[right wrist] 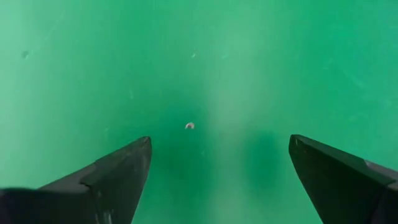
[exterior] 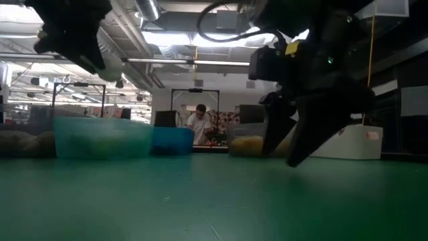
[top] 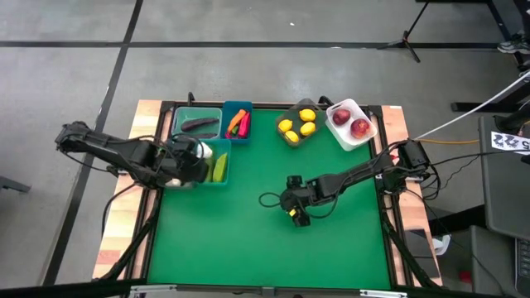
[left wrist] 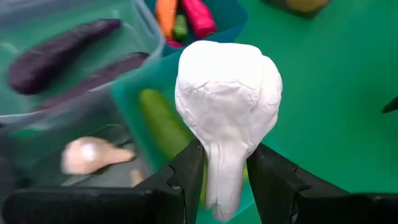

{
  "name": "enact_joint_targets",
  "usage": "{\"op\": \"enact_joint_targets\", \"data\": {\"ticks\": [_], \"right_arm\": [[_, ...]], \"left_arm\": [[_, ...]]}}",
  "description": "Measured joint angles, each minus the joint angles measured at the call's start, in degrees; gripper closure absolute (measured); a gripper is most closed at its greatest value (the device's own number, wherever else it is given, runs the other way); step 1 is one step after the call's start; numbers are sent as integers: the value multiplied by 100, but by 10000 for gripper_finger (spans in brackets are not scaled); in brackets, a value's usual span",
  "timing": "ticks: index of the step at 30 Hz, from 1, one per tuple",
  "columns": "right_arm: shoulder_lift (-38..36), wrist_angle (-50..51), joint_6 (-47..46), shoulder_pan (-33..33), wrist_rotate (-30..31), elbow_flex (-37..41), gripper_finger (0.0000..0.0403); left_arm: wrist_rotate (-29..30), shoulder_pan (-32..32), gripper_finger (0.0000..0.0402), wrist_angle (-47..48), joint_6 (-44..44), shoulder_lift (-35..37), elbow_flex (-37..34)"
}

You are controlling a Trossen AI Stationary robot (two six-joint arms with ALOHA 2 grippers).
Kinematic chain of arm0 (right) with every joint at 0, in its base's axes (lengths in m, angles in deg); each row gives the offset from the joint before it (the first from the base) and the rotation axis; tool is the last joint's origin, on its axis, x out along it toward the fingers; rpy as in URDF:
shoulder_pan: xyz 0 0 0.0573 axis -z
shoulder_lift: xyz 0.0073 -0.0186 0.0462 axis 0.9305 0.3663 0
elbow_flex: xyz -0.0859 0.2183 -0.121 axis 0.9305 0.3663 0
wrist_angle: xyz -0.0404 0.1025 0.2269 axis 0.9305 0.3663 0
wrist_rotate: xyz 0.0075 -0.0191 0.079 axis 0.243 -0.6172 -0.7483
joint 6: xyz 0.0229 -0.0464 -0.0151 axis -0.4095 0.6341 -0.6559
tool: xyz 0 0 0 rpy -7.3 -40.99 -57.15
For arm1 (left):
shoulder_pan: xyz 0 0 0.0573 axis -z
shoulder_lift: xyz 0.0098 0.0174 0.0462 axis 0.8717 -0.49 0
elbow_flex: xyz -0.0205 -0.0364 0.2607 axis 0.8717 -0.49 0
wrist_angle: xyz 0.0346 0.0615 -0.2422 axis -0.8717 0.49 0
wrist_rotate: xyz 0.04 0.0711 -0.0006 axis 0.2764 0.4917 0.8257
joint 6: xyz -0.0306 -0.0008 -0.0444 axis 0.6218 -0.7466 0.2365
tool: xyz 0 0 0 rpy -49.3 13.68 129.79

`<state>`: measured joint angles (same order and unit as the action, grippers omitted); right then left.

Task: Sort produce into baskets
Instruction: Put the white garlic into the left black bin, then return to Home Position

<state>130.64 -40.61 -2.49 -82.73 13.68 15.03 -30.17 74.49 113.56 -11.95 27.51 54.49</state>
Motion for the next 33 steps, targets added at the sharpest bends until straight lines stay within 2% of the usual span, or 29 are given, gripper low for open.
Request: {"op": "enact_joint_targets", "data": {"ticks": [6,10,13,19,27,30,33], "right_arm": [[-15,-472,-74,0,-154,397,27],[-20,-528,-85,0,-180,430,27],[-20,-606,-66,0,-197,440,27],[-9,-657,-66,2,-304,445,27],[-2,-678,-131,2,-307,445,27],[-2,-709,-133,-2,-208,447,27],[18,-1060,-22,-9,-291,459,27]], "left_arm": [[-99,0,286,1295,205,4,721],[-559,0,278,1728,202,2,797],[-899,0,256,2098,287,-2,795],[-1018,0,202,2991,731,-14,794],[-1039,12,161,2751,701,-187,762],[-853,158,160,1903,589,-263,762],[-263,438,164,588,35,-430,762]]}}
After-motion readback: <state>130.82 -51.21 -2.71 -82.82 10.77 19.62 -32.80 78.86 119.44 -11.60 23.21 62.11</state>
